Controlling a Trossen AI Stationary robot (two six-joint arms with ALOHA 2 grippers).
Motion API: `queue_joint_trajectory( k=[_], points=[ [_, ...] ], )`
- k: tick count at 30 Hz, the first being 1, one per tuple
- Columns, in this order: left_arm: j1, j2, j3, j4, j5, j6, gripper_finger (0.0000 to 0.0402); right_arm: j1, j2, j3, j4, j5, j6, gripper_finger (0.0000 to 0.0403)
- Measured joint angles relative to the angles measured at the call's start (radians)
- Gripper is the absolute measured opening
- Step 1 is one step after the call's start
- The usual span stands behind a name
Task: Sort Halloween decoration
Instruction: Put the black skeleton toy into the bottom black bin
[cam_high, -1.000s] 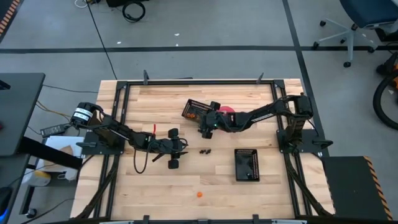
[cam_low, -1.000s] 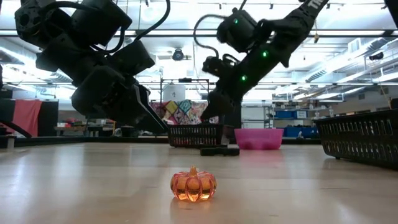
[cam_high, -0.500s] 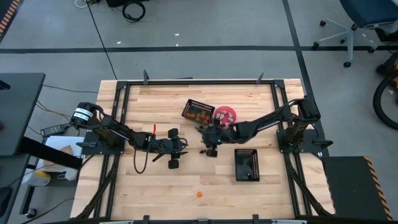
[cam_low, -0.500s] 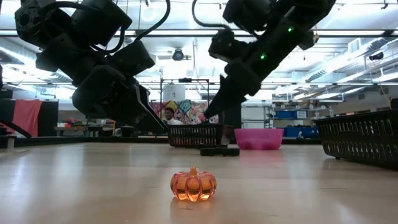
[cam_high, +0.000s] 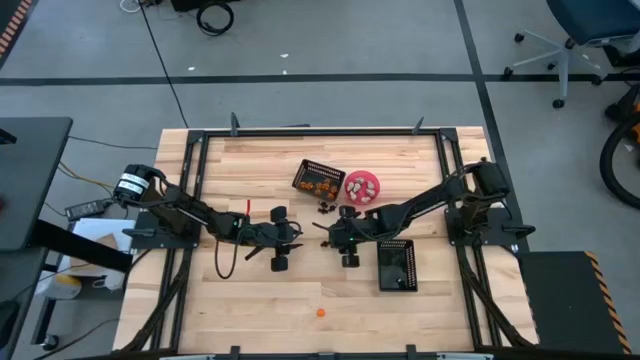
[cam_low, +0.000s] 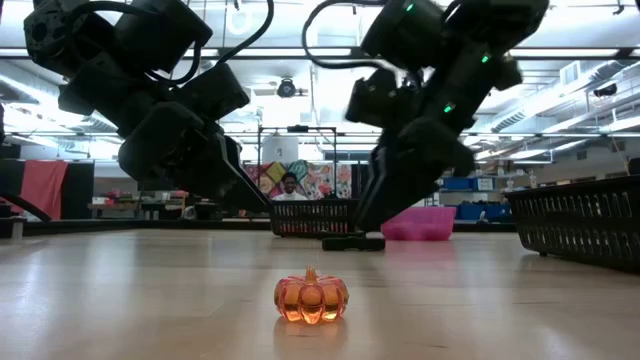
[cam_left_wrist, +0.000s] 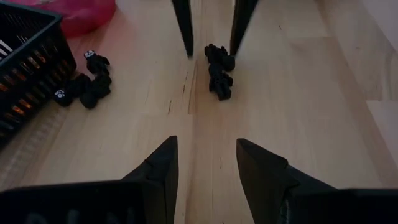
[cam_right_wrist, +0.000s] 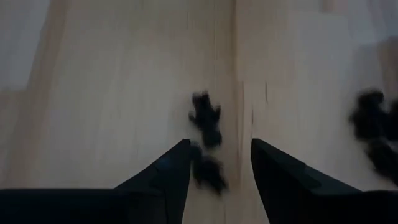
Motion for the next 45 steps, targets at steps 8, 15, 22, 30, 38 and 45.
queue_joint_trajectory(
  k=[8, 15, 22, 30, 38, 45],
  points=[
    [0.000, 0.000, 0.000, -0.015, 0.000, 0.000, 0.0137, -0.009, 0.056, 0.005, 0.019, -0.074, -0.034, 0.0172],
    [0.000, 0.000, 0.000, 0.000, 0.000, 0.000, 0.0137, -0.008, 0.054, 0.005, 0.005, -0.068, -0.050, 0.0148],
    [0.001, 0.000, 0.000, 0.045, 0.000, 0.018, 0.0137, -0.008, 0.033, 0.004, -0.040, -0.067, -0.103, 0.0082],
    [0.001, 0.000, 0.000, 0.161, 0.000, 0.018, 0.0137, 0.000, -0.006, 0.089, -0.291, -0.021, -0.114, 0.0034],
    [0.000, 0.000, 0.000, 0.157, 0.000, 0.028, 0.0137, 0.011, -0.036, 0.204, -0.521, -0.015, -0.076, 0.0042],
    [0.000, 0.000, 0.000, 0.160, 0.000, 0.142, 0.0137, 0.012, -0.041, 0.355, -0.867, -0.149, 0.142, 0.0043]
  ],
)
